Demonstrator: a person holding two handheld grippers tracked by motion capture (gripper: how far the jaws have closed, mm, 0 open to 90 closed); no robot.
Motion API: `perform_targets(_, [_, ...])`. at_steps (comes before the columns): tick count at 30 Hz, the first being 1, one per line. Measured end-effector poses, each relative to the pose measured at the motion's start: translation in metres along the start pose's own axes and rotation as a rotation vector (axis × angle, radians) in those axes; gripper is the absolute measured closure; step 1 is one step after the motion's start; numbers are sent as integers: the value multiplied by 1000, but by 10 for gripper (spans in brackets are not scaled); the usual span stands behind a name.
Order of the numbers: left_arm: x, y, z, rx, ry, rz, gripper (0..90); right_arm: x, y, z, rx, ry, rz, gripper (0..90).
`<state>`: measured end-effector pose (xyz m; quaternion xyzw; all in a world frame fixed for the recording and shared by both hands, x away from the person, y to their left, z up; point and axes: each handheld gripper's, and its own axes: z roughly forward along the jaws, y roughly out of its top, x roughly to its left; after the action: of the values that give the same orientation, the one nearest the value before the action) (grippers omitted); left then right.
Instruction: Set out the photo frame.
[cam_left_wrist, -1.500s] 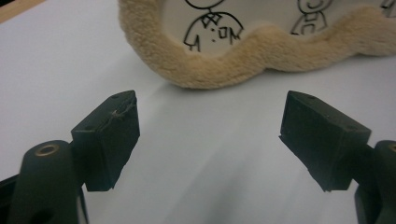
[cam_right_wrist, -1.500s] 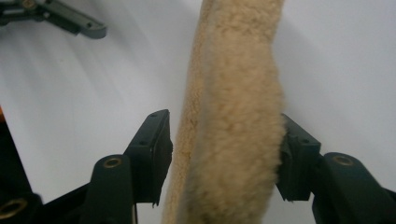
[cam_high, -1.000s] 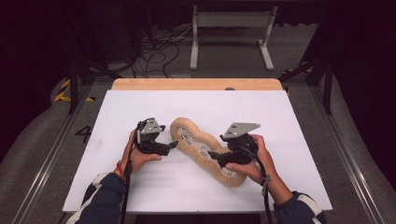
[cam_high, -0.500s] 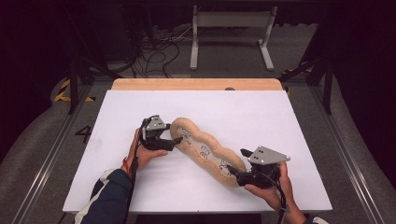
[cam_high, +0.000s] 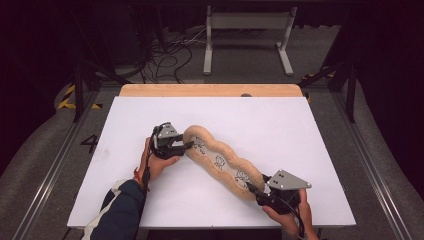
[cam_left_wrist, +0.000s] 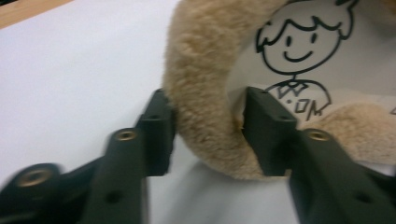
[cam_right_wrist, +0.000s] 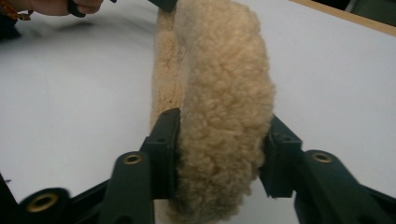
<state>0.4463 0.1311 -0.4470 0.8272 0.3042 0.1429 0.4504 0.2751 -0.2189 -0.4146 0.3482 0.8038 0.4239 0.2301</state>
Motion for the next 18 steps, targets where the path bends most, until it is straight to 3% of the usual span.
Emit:
perform_targets(4, [-1,1,-2,13,12,17,640,-2,-1,1,-4,11,10,602])
perform_targets(9, [-3,-3,-6,14,16,5,641,-5,0,1,-3,-3,-13,604])
perform_targets(18, [-6,-9,-15,16,26,-1,631,-14,1,6,-12,-21,-9,614])
